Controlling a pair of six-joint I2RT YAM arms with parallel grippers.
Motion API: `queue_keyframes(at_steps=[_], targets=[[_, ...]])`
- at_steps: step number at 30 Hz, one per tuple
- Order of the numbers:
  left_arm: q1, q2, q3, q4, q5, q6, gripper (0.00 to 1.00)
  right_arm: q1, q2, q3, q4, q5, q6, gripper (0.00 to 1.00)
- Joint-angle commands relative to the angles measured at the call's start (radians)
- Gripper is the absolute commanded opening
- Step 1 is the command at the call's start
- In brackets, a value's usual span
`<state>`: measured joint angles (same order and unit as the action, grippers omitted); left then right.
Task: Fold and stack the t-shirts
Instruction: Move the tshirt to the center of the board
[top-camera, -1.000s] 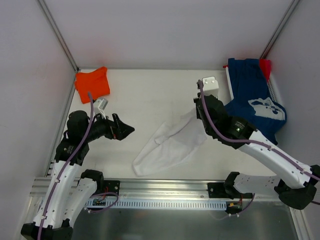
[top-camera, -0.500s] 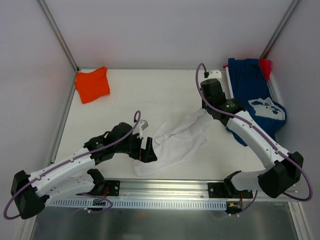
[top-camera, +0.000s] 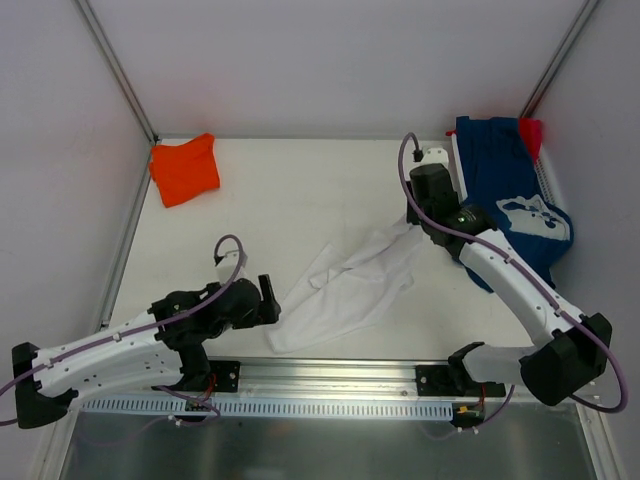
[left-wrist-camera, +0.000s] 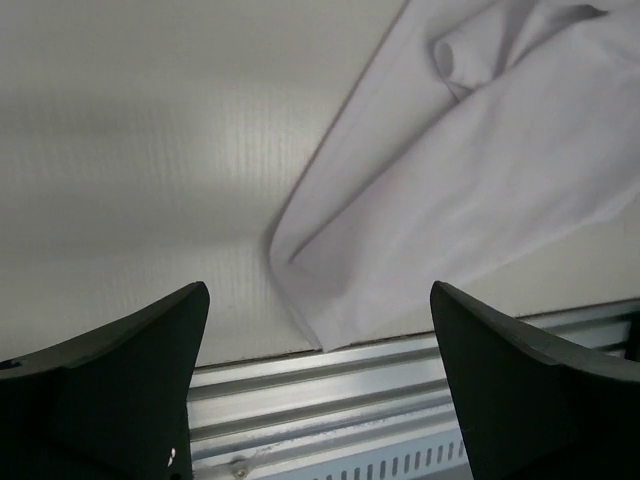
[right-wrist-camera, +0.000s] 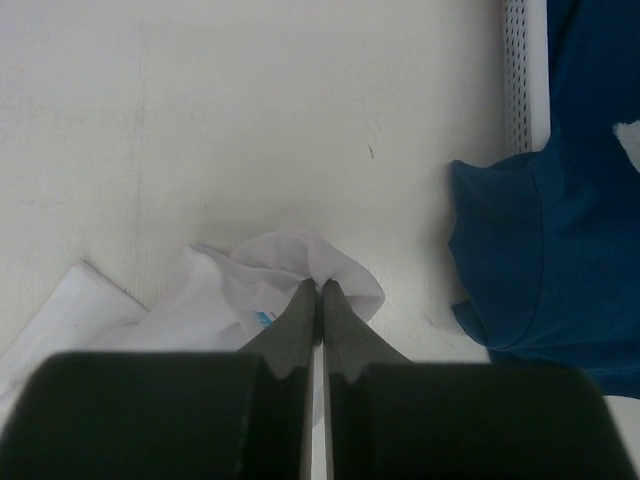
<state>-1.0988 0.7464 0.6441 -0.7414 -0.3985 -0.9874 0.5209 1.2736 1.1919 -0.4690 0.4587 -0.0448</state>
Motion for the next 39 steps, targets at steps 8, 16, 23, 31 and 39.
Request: queue_keyframes(at_steps=[8, 16, 23, 31, 39], targets=[[-0.047, 0.031, -0.112, -0.079, -0.184, -0.361, 0.93, -0.033, -0.118, -0.074, 0.044, -0.029, 0.016, 0.00], [-0.168, 0.183, -0.083, -0.026, -0.198, -0.453, 0.93, -0.056, -0.140, -0.132, 0.062, -0.045, 0.016, 0.00], [-0.256, 0.278, -0.028, -0.001, -0.238, -0.493, 0.82, -0.067, -0.149, -0.160, 0.072, -0.055, 0.016, 0.00], [-0.286, 0.376, 0.019, 0.002, -0.261, -0.502, 0.54, -0.078, -0.160, -0.178, 0.075, -0.057, 0.010, 0.00], [-0.288, 0.384, -0.004, 0.008, -0.263, -0.523, 0.39, -0.093, -0.160, -0.190, 0.078, -0.063, 0.006, 0.00]])
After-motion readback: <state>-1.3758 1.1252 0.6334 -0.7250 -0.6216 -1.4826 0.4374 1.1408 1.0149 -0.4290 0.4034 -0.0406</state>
